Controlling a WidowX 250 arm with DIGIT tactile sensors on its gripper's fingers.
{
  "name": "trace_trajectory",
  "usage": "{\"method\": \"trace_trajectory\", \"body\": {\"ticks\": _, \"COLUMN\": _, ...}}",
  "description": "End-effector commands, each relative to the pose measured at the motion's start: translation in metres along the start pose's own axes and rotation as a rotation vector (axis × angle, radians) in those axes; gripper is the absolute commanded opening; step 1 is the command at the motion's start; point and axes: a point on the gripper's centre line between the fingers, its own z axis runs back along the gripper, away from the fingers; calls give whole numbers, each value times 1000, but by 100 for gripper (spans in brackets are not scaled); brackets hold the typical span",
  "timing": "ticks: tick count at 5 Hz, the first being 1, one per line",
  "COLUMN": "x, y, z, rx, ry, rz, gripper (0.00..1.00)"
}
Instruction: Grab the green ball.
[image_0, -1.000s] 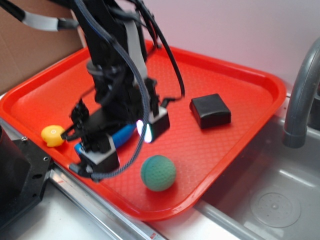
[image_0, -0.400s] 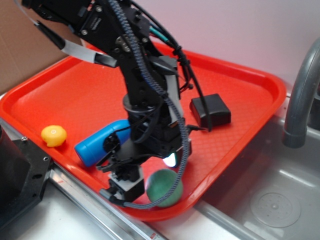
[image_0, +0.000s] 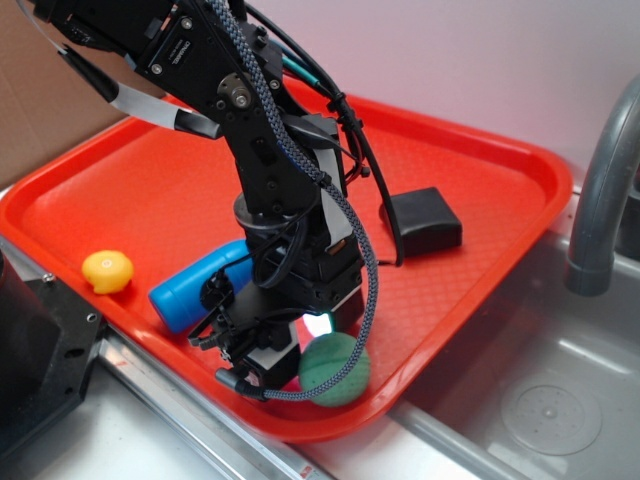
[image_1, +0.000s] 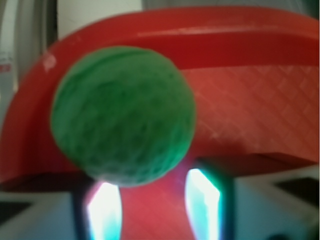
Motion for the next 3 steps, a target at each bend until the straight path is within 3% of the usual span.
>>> {"method": "trace_trajectory", "body": {"ticks": 1, "x": -10, "y": -21, "z": 12, "rx": 41, "ry": -49, "rz": -30, "gripper": 0}}
{"method": "trace_trajectory", "body": {"ticks": 3, "x": -37, "y": -27, "z": 71, "rx": 153, "ry": -129, "rz": 165, "gripper": 0}}
